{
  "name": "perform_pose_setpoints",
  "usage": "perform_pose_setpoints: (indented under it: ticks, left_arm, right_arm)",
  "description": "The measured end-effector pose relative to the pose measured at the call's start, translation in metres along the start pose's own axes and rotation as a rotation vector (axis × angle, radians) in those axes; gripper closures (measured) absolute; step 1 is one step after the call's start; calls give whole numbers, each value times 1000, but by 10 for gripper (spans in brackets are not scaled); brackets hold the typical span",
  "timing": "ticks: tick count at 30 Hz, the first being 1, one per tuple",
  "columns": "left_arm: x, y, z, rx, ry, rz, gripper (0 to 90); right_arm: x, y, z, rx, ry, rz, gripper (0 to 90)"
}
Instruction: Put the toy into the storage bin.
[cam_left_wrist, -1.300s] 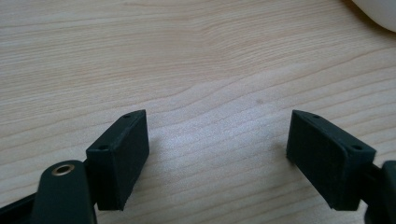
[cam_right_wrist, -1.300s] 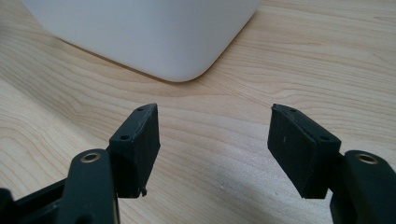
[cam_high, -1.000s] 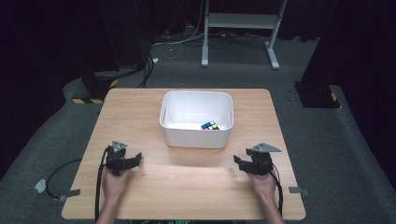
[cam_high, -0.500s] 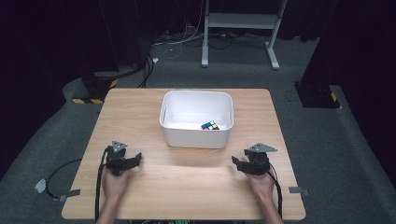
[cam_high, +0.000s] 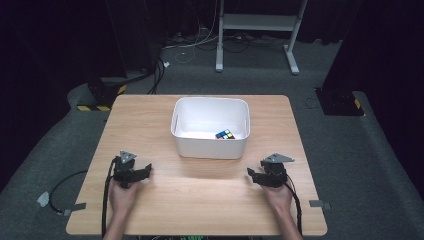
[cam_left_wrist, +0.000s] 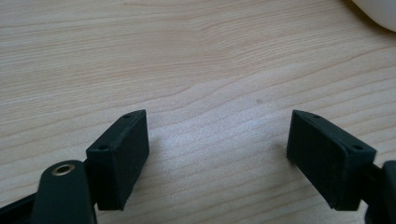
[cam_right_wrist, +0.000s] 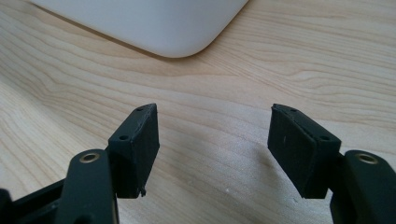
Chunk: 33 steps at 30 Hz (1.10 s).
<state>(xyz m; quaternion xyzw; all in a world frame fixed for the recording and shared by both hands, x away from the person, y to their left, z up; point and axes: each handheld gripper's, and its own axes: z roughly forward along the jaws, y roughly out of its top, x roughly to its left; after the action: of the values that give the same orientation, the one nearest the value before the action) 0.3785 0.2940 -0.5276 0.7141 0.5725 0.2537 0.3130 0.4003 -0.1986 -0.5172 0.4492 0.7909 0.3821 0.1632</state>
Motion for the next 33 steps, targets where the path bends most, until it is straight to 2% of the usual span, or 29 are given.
perform_pose_setpoints:
  ticks: [9,19,24,32,33]
  left_arm:
    - [0,0,0,0,-1,-2,211]
    - [0,0,0,0,0,-1,211]
    - [0,0,0,0,0,-1,211]
    - [0,0,0,0,-1,-2,211]
    - [0,0,0,0,0,-1,211]
  right_arm:
    - [3,-2,7,28,-14,-14,335]
    - [7,-2,8,33,-39,-46,336]
    - [11,-2,9,41,-63,-78,325]
    - [12,-2,8,42,-76,-77,312]
    - [13,-2,8,38,-83,-92,312]
